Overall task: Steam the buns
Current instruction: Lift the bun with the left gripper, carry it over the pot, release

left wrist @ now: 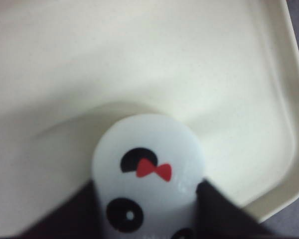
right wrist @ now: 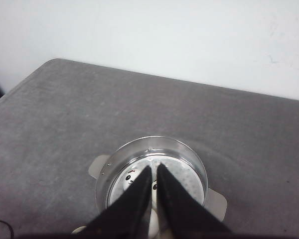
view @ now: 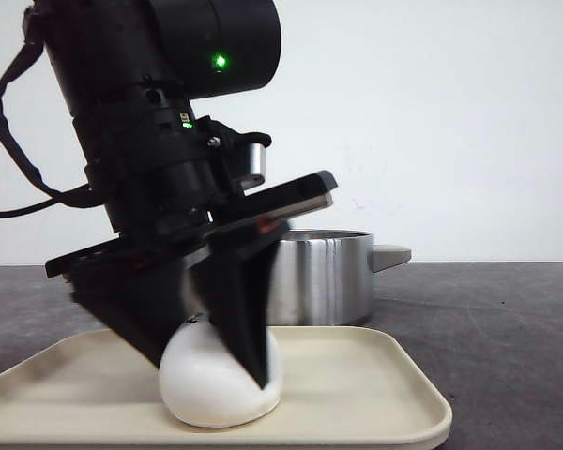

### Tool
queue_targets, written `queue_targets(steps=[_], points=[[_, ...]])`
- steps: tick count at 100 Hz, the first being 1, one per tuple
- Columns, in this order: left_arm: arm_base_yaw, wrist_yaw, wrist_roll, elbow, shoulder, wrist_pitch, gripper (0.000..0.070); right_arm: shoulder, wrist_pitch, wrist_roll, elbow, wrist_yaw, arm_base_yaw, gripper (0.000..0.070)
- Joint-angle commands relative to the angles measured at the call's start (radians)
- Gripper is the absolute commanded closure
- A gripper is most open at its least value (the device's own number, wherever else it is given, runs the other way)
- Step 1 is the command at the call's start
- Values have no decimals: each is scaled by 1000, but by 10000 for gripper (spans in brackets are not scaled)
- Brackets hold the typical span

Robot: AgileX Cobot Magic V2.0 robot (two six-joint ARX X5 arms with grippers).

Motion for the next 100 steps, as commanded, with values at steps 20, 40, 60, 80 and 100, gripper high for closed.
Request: queue_targets(steps=[20,40,60,80,100], points=[[-10,-34,69,47,-64,-16,700,8,-14,4,18,0,12,691],[16,-150,127,204,-132,-17,700,8,-12,3,18,0,26,691],[95,-210,191,331,-129,29,700,8,-6,3,18,0,31,691],[200,-208,196,338,-84,62,700,8,-6,-2,18,0,31,691],[259,-204,222,338,24,28,700,8,-8,-3,18,0,31,691]])
